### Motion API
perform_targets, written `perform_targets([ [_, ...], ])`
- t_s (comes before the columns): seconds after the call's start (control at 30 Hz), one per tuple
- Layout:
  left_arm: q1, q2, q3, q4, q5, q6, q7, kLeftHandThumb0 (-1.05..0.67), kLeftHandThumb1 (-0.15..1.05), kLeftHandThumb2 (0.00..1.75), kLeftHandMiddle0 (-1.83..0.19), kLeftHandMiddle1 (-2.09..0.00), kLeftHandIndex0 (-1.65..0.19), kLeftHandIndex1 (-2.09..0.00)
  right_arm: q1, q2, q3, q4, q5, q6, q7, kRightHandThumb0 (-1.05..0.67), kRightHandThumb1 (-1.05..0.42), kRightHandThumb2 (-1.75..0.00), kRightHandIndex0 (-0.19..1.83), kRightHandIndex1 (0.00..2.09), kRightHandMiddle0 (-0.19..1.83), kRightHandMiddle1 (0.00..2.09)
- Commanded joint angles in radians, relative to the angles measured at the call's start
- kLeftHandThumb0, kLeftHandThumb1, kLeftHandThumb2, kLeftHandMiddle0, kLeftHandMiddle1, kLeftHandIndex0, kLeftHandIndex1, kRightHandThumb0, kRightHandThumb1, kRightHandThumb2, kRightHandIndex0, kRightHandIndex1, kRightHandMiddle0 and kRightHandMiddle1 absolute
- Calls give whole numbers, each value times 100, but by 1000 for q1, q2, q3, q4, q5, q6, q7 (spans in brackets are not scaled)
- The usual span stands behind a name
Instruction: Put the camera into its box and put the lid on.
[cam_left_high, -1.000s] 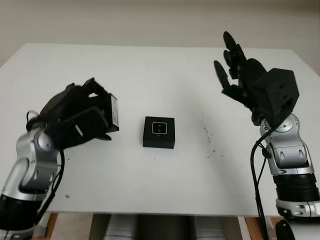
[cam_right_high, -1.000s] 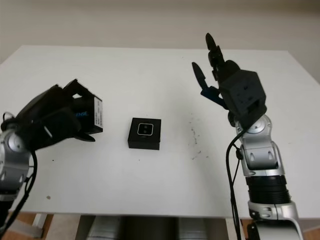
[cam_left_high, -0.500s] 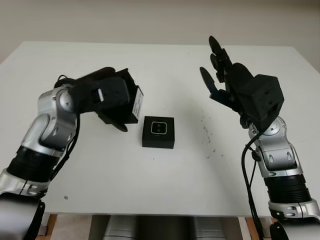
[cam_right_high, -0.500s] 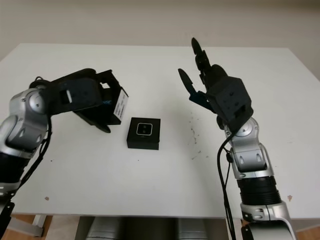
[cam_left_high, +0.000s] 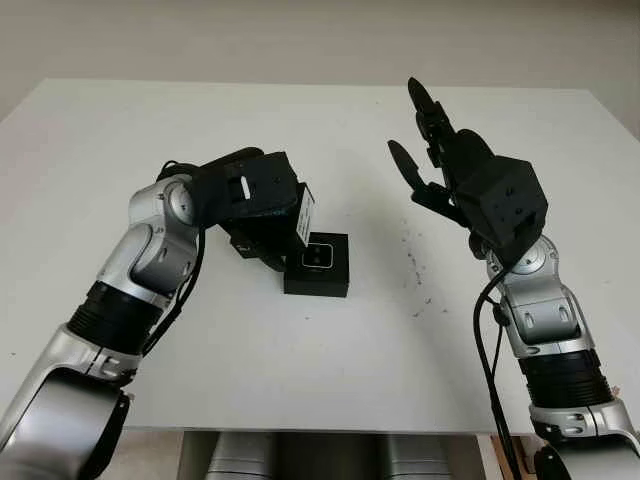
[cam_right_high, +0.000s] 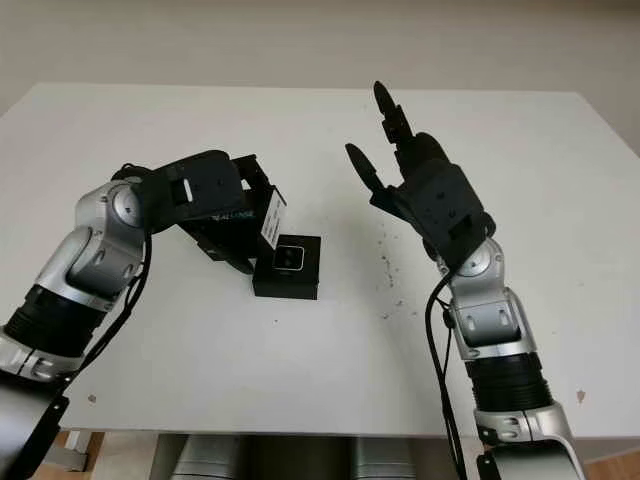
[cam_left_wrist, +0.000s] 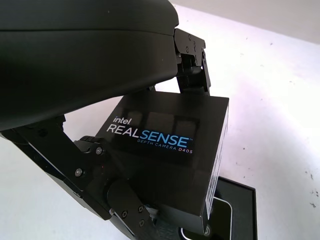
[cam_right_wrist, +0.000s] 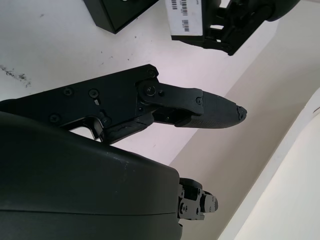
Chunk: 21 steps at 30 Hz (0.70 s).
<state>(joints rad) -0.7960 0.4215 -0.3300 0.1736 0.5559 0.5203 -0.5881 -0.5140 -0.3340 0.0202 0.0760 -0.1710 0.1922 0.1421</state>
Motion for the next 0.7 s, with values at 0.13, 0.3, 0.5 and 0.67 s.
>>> perform_targets([
  [0.13,-62,-21,-20,36,-8,36,-23,-15,94,5,-53,-163,-35,-145,-26,4,0,2,-4,-15,-2,-75,-105,-58,0,7,1,11],
  [0.3,-90,-22,-50,63,-3,35,-56,-17,93,5,-56,-168,-39,-147,-29,9,-1,1,-5,-6,-6,-74,-105,-57,0,7,1,11],
  [0.5,-122,-27,-72,66,-6,117,-125,-18,93,5,-59,-173,-43,-155,-25,11,-3,1,-8,-15,-11,-75,-105,-57,0,7,1,11],
  [0.67,-129,-28,-85,38,-1,168,-159,-18,92,5,-61,-171,-42,-158,-23,5,-2,1,-18,-19,-14,-74,-105,-57,0,6,1,11],
])
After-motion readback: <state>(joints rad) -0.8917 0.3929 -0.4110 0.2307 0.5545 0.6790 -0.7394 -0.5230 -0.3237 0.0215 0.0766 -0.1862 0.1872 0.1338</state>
